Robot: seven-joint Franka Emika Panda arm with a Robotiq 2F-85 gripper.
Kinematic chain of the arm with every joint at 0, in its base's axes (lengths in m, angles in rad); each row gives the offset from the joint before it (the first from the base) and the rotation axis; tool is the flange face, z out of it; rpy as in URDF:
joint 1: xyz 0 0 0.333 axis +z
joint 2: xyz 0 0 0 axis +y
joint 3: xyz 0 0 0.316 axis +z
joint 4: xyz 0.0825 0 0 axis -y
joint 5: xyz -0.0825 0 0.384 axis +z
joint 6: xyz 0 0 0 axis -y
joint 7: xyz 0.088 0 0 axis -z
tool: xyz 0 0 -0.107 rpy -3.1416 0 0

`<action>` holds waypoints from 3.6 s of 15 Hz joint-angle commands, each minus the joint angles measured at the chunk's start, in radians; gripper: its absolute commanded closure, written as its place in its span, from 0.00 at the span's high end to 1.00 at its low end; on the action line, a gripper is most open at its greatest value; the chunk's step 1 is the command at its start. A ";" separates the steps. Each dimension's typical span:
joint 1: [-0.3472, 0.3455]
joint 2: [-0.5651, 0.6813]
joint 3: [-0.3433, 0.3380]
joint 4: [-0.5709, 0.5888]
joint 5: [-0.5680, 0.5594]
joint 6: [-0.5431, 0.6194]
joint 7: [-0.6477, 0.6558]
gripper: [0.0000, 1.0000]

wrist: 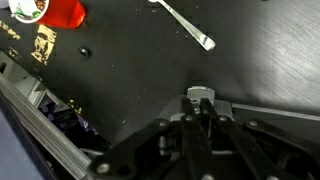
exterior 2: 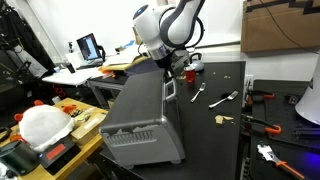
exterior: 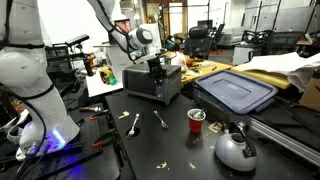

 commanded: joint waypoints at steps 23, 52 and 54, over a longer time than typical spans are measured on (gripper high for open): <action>-0.001 -0.098 -0.076 -0.205 -0.975 0.247 0.716 0.03; -0.165 -0.165 -0.108 -0.094 -0.076 0.362 0.109 1.00; -0.157 -0.165 -0.119 -0.090 -0.062 0.396 0.146 1.00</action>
